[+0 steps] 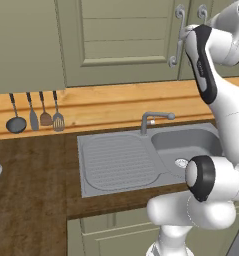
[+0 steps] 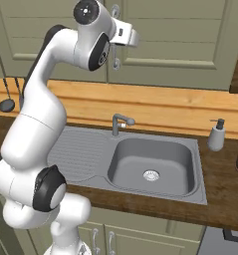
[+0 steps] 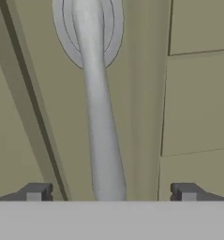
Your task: Open the cabinet, pick up the bread from the cabinet and place it in the basket. Then move the basket to the dining counter.
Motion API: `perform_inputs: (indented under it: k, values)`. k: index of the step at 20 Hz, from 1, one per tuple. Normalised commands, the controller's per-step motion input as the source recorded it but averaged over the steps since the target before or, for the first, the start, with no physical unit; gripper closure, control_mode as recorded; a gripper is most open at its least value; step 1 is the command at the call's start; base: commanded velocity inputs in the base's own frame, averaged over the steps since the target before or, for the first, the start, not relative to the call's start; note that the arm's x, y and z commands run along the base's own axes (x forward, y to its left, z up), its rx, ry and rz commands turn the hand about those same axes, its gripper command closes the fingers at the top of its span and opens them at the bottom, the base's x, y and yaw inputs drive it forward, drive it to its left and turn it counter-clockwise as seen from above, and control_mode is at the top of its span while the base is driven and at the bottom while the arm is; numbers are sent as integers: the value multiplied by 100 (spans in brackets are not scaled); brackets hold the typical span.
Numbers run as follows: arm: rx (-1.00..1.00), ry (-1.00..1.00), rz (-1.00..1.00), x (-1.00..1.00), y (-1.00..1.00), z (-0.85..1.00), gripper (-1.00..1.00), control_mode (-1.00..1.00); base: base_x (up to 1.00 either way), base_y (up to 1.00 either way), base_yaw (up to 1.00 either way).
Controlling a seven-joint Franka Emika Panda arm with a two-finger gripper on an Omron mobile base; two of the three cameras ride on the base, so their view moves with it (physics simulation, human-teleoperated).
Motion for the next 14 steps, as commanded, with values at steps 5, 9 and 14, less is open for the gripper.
perform_inputs:
  k: [5, 9, 14]
  values:
    - [0, 0, 0, 25, 0, -4, 100, -100, 0, 0, 0]
    - [0, -1, 0, 26, 0, -6, 100, -100, 0, 0, 0]
    - [0, 0, 0, 10, 0, -1, 100, -100, 0, 0, 0]
